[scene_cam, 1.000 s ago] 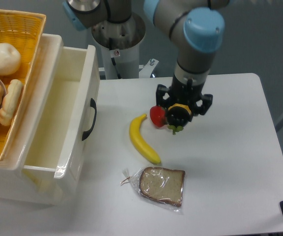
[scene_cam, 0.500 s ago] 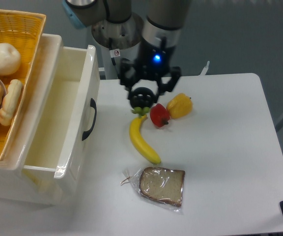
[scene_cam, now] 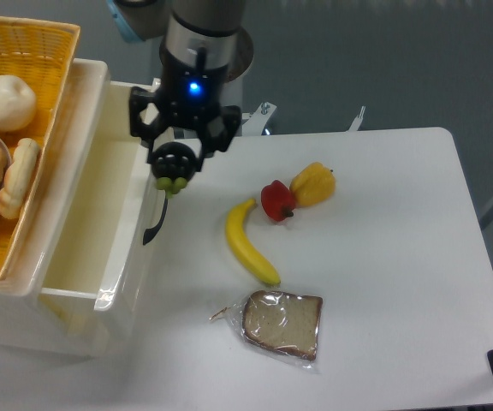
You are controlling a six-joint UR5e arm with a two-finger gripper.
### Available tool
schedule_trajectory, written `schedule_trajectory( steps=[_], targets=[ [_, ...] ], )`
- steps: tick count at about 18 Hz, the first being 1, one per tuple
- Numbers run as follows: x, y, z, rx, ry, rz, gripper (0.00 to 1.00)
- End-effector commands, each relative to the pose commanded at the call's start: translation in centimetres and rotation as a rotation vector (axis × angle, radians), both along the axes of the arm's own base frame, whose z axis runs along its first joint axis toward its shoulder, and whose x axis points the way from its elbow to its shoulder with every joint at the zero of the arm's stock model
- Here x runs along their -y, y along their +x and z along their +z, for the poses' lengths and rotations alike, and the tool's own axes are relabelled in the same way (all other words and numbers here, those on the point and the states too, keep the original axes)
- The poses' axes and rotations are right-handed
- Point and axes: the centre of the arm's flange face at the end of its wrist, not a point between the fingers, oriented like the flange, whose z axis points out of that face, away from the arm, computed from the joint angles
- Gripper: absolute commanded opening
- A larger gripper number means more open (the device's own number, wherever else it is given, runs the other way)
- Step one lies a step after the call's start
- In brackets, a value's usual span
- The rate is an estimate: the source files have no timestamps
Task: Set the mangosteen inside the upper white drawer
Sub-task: 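Lift the mangosteen and carry it over the open white drawer, then open the gripper to drop the mangosteen into the drawer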
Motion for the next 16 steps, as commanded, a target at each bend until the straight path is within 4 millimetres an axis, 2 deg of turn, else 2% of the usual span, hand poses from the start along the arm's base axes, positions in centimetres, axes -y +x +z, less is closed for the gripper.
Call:
schedule_trajectory(
  steps=[7,11,12,15,16],
  targets=[
    [-0.4,1.0,-0.8,0.009,-0.01,-0.021,0.47],
    [-0.9,1.6,-1.3,0.014,-0.019,-0.039,0.55],
    [-0.9,1.7,-1.4,0.013,-0.019,-0.047,0.62],
    [-1.0,1.8,-1.5,0.012,-0.02,-0.053,0.68],
    [-1.0,1.8,-1.5,0.012,-0.019,-0.055,0.78]
  ],
)
